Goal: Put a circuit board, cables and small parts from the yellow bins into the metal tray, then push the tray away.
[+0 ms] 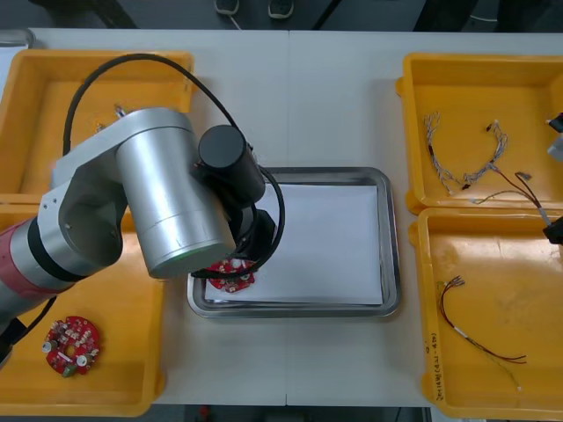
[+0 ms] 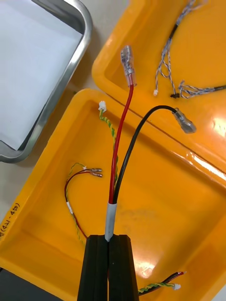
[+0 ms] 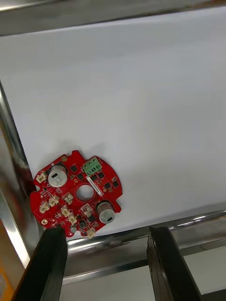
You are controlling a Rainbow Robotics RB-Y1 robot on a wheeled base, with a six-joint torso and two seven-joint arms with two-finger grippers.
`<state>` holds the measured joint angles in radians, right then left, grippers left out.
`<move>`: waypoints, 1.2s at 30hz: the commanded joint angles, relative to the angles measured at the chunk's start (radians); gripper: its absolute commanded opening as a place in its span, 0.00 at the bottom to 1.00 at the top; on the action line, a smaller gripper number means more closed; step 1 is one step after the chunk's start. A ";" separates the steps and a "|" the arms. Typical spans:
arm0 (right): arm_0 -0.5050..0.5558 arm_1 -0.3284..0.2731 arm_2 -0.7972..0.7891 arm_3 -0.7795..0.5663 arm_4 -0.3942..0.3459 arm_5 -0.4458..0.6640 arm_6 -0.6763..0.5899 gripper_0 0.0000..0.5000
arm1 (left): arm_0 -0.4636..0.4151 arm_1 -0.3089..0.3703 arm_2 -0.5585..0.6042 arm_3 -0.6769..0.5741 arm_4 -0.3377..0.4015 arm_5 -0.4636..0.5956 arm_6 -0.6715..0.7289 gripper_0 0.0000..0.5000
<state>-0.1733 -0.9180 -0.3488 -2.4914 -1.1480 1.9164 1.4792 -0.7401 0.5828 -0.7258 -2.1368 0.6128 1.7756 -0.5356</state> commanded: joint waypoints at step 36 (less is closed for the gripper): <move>-0.563 0.294 0.852 0.117 0.330 0.004 0.270 0.00 | -0.035 0.269 0.565 0.314 0.051 0.100 -0.093 1.00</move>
<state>-0.7020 -0.6637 0.4700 -2.3985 -0.8570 1.9171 1.6746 -0.7406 0.8092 -0.2069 -1.8564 0.6883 1.9066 -0.5382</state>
